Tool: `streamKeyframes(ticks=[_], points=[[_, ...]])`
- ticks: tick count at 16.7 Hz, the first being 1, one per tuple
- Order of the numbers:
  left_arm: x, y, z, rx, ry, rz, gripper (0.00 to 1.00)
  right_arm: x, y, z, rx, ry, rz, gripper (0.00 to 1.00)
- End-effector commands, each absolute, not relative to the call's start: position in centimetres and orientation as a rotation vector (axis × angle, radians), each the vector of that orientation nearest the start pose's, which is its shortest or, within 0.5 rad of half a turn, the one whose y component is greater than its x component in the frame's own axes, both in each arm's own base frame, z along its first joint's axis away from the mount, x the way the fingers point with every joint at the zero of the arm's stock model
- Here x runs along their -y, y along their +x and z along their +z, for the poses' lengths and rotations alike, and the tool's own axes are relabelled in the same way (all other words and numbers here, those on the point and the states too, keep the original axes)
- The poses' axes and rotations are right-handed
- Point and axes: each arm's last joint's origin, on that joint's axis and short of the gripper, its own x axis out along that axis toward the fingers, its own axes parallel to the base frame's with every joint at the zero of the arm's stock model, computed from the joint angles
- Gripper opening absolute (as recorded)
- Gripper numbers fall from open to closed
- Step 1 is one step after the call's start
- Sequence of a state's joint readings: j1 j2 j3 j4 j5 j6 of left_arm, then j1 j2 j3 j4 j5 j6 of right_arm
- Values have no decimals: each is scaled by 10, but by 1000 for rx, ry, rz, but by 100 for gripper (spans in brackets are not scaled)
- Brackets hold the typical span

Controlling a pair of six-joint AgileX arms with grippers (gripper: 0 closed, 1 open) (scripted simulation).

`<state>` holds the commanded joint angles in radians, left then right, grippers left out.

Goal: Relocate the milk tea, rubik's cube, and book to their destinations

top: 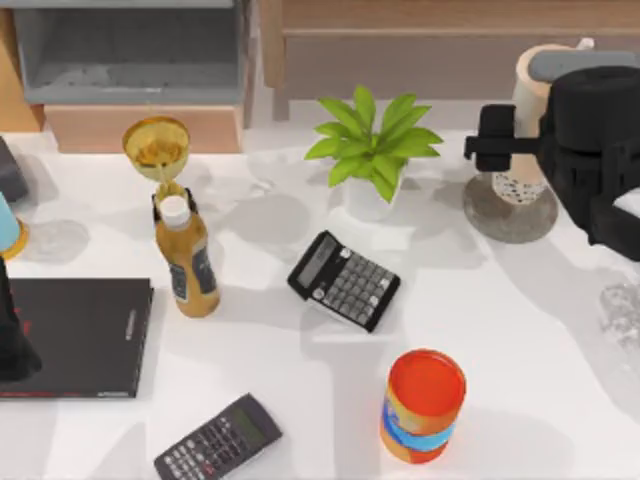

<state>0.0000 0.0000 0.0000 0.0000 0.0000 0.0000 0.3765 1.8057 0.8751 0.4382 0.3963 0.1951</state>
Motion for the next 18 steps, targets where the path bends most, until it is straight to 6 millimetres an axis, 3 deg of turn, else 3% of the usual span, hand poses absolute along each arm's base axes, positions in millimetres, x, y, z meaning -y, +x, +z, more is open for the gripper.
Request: streamKeyframes(ticks=[2, 15, 18], points=[[1, 106, 160, 0, 0, 0, 100, -126, 345, 150, -448, -5, -48, 0], [1, 106, 160, 0, 0, 0, 100, -126, 345, 150, -448, -5, -48, 98], [1, 106, 160, 0, 0, 0, 100, -126, 345, 150, -448, -5, -48, 100]])
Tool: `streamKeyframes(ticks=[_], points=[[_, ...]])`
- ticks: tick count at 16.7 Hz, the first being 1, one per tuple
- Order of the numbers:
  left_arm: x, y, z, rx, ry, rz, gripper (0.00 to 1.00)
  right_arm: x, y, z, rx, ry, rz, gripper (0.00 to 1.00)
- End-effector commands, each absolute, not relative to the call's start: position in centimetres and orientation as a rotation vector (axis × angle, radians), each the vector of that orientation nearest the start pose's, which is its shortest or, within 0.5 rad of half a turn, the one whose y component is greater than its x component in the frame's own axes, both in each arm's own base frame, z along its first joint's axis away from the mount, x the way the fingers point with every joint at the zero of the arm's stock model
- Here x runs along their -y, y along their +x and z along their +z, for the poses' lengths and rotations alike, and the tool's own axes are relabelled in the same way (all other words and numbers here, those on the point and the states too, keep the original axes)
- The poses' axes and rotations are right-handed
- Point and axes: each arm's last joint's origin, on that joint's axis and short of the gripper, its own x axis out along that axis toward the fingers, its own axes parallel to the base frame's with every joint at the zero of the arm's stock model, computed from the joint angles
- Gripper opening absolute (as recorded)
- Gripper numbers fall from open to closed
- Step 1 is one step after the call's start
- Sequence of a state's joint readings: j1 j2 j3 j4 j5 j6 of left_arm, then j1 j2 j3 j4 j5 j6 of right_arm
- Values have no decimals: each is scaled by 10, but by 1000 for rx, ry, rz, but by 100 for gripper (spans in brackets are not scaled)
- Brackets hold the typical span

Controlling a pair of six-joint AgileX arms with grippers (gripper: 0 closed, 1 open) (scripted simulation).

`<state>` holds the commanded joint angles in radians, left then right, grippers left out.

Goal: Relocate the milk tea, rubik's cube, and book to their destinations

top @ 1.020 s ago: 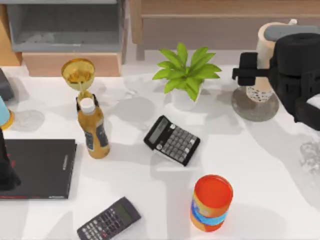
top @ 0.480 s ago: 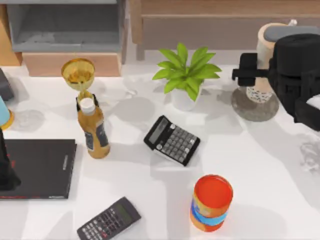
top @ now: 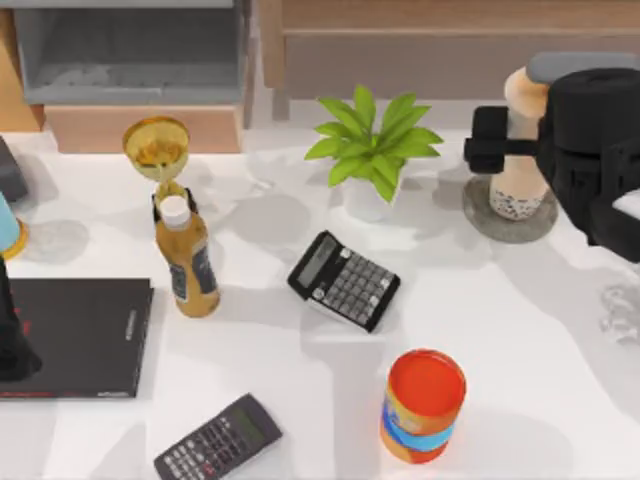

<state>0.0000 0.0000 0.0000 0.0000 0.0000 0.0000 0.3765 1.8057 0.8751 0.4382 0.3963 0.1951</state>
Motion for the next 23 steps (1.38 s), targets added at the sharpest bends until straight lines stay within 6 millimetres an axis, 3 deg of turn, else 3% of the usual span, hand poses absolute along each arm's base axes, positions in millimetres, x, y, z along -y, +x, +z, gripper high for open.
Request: streamKeyframes(ticks=[7, 13, 18, 23], points=[[1, 106, 160, 0, 0, 0, 100, -125, 344, 150, -447, -4, -49, 100], [1, 106, 160, 0, 0, 0, 100, -125, 316, 150, -447, -4, -51, 100], [1, 106, 160, 0, 0, 0, 100, -125, 316, 150, -449, -5, -52, 100], [1, 106, 160, 0, 0, 0, 100, -124, 307, 173, -457, -10, -57, 100]])
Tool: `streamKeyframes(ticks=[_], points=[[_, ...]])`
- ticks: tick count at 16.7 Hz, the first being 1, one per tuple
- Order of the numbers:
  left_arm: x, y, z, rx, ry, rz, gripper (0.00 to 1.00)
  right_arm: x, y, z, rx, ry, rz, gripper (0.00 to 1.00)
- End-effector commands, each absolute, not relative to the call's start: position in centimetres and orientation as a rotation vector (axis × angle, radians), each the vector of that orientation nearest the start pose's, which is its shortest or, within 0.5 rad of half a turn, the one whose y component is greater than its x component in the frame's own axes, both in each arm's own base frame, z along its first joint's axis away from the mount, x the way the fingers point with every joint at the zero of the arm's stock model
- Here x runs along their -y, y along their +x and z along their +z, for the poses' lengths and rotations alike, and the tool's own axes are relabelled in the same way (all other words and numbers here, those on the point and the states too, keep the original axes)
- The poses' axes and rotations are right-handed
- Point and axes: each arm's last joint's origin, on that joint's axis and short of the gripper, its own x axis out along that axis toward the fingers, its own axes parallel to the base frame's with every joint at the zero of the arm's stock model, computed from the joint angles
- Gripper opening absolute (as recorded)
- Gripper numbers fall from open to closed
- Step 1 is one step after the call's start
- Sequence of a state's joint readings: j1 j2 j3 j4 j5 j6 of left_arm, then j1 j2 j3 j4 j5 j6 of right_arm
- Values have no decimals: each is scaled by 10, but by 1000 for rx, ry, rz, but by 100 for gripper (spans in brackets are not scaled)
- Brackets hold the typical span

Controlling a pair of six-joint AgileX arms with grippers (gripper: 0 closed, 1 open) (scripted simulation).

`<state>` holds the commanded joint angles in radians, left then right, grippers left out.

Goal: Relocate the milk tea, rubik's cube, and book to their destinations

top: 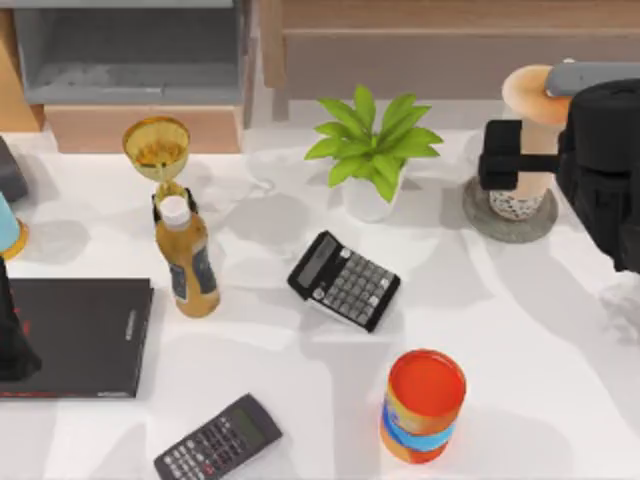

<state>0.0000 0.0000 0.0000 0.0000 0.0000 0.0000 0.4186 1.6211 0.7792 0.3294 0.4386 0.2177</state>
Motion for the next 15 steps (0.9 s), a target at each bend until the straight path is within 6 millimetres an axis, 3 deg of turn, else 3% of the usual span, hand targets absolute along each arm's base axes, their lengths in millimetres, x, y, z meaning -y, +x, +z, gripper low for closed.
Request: streamKeyframes(ticks=[5, 10, 15], points=[[1, 106, 160, 0, 0, 0, 100, -125, 296, 199, -450, -5, -52, 100], [1, 106, 160, 0, 0, 0, 100, -123, 297, 198, -453, -5, -56, 100], [1, 106, 160, 0, 0, 0, 100, -123, 287, 219, -512, -37, 47, 100]])
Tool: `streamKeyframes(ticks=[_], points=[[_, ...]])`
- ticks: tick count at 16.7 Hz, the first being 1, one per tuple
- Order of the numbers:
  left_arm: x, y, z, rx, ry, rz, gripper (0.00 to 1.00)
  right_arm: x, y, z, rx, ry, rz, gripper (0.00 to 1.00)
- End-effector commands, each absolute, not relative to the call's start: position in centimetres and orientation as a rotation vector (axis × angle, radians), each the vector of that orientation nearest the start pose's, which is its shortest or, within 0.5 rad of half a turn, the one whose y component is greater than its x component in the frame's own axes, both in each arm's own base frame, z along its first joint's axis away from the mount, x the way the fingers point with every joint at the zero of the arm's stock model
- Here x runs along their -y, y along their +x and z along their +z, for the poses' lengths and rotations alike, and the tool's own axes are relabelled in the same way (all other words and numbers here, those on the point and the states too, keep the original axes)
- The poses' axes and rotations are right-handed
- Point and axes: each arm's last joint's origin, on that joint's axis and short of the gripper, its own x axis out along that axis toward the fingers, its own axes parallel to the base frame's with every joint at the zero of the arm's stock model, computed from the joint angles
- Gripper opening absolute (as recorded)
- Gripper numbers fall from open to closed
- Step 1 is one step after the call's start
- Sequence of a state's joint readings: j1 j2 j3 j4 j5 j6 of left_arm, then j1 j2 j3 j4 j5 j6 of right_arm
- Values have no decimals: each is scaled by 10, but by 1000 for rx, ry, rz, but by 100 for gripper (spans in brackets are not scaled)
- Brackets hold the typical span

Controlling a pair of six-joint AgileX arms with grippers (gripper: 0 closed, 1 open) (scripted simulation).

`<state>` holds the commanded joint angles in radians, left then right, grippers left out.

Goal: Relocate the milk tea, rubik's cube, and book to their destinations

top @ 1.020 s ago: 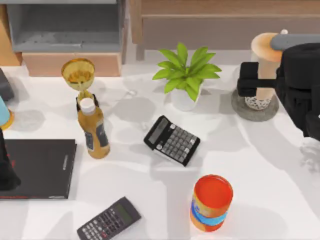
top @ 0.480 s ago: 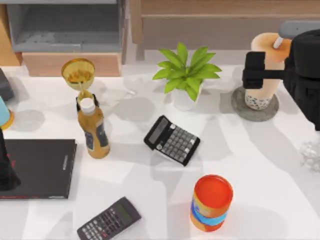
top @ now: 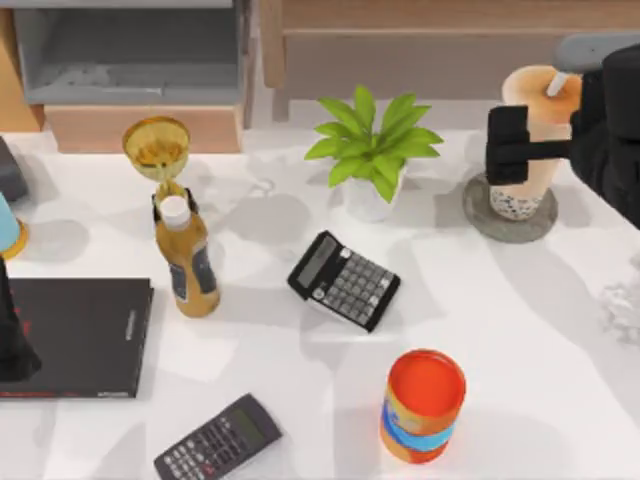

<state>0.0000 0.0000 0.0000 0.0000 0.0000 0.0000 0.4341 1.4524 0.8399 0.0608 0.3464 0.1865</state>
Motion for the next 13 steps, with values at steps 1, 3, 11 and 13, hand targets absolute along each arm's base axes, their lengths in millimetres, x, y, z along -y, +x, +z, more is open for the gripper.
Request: streamKeyframes(ticks=[1, 3, 11, 13], points=[[1, 106, 160, 0, 0, 0, 100, -119, 283, 224, -545, -55, 71, 100], [1, 106, 160, 0, 0, 0, 100, -107, 273, 231, -635, -101, 114, 100], [1, 106, 160, 0, 0, 0, 100, 14, 206, 224, -1213, -154, 31, 100], [1, 106, 160, 0, 0, 0, 100, 40, 181, 218, -1356, -98, -5, 100]])
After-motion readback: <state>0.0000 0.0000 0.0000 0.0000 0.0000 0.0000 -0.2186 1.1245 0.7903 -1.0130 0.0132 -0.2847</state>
